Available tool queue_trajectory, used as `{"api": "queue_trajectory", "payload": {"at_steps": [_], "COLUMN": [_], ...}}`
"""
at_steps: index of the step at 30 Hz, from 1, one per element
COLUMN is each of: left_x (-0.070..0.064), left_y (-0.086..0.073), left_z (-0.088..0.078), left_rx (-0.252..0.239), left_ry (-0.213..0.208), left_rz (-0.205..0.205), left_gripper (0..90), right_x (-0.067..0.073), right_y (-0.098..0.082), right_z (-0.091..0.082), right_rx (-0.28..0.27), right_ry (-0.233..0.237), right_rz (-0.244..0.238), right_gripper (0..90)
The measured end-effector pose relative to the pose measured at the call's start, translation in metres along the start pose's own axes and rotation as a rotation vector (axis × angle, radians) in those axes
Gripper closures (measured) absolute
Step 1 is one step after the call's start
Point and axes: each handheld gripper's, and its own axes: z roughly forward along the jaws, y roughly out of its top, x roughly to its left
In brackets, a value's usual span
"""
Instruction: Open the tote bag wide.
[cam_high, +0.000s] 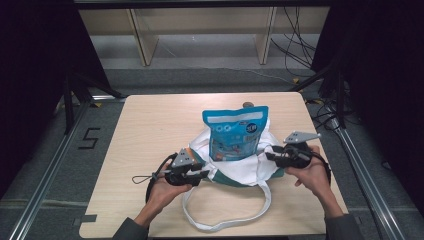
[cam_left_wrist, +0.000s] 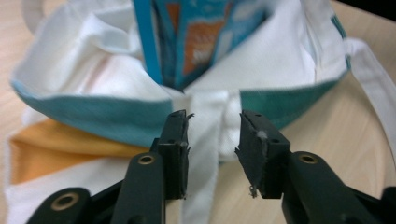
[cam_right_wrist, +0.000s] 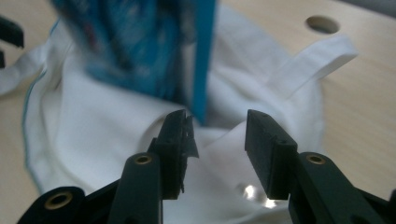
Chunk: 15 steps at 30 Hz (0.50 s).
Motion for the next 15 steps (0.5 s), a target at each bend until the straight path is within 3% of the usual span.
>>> {"api": "queue_trajectory", "payload": {"at_steps": [1, 3, 4, 5, 6, 7, 10, 11, 14, 15], "left_x": [-0.001, -0.004, -0.004, -0.005, -0.005, -0.007, -0.007, -0.004, -0.001, 0.000], "left_y": [-0.005, -0.008, -0.010, -0.011, -0.011, -0.014, -0.014, -0.013, -0.013, -0.013], "left_z": [0.004, 0.009, 0.011, 0.014, 0.014, 0.021, 0.029, 0.030, 0.036, 0.037], "left_rx": [0.007, 0.009, 0.026, 0.036, 0.036, 0.062, 0.069, 0.066, 0.065, 0.070], "left_ry": [-0.001, -0.003, -0.005, 0.000, 0.000, 0.014, 0.027, 0.032, 0.039, 0.041], "left_rz": [-0.007, -0.030, -0.005, 0.007, 0.007, 0.034, 0.021, 0.050, 0.007, 0.007], "left_gripper": [66.4, 69.7, 71.1, 73.8, 76.5, 80.1, 84.1, 86.4, 89.0, 89.1], "right_x": [0.011, 0.015, 0.016, 0.016, 0.016, 0.018, 0.019, 0.019, 0.019, 0.020], "right_y": [-0.007, -0.015, -0.017, -0.019, -0.019, -0.027, -0.035, -0.037, -0.038, -0.039], "right_z": [0.003, 0.005, 0.007, 0.006, 0.006, 0.011, 0.020, 0.025, 0.033, 0.038], "right_rx": [0.050, 0.074, 0.077, 0.116, 0.116, 0.125, 0.172, 0.178, 0.209, 0.184], "right_ry": [0.011, -0.001, -0.011, -0.018, -0.018, -0.039, -0.028, -0.030, -0.041, -0.062], "right_rz": [-0.003, -0.028, -0.036, -0.053, -0.053, -0.060, -0.077, -0.078, -0.081, -0.089], "right_gripper": [62.2, 62.8, 62.8, 62.6, 62.6, 65.4, 72.1, 74.0, 78.3, 78.7]}}
